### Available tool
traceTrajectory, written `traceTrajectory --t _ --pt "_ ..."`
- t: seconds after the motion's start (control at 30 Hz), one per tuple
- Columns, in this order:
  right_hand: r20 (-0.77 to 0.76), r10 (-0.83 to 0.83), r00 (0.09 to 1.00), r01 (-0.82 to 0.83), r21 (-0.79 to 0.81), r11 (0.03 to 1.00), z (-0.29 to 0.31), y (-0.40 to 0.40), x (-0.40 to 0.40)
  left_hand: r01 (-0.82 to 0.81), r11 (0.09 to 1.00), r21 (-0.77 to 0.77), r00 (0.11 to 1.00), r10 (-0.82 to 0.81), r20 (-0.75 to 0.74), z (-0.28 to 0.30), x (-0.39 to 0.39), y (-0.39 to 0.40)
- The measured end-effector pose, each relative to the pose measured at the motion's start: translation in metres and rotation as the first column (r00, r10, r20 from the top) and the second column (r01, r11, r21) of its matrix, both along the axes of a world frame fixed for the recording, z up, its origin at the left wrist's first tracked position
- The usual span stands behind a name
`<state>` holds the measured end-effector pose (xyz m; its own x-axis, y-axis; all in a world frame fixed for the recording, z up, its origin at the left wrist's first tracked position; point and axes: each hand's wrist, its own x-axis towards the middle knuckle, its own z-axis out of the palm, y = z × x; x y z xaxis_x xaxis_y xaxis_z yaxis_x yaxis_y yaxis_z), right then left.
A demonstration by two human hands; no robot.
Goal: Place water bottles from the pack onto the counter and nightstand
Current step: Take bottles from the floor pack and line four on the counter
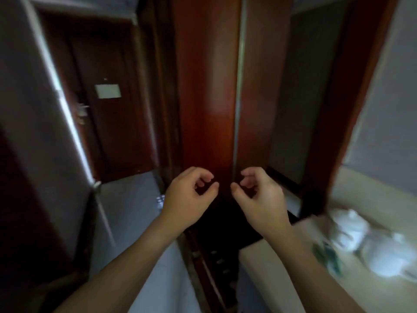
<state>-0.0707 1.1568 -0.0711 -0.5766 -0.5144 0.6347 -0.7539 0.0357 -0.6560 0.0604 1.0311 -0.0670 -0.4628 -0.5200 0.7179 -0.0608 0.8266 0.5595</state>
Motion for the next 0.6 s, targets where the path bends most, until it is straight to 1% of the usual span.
traceTrajectory --t 0.07,0.13,0.27,0.43,0.6 --pt "-0.023 0.125 0.992 -0.124 0.032 0.992 0.004 -0.058 0.032 -0.11 0.994 0.014 0.994 0.109 0.01 0.0 0.049 -0.044" --pt "-0.035 0.221 0.975 -0.219 0.06 0.974 0.006 -0.113 0.064 -0.203 0.979 0.012 0.979 0.203 -0.011 -0.001 0.094 -0.085" --pt "-0.057 0.34 0.939 -0.334 0.092 0.938 0.01 -0.206 0.114 -0.334 0.942 0.033 0.942 0.334 -0.017 -0.004 0.161 -0.154" --pt "-0.033 0.393 0.919 -0.387 0.118 0.915 0.0 -0.283 0.138 -0.368 0.928 0.055 0.93 0.368 0.014 -0.012 0.194 -0.223" --pt "-0.01 0.38 0.925 -0.375 0.147 0.915 -0.006 -0.343 0.125 -0.355 0.924 0.141 0.934 0.357 0.013 -0.026 0.183 -0.288"
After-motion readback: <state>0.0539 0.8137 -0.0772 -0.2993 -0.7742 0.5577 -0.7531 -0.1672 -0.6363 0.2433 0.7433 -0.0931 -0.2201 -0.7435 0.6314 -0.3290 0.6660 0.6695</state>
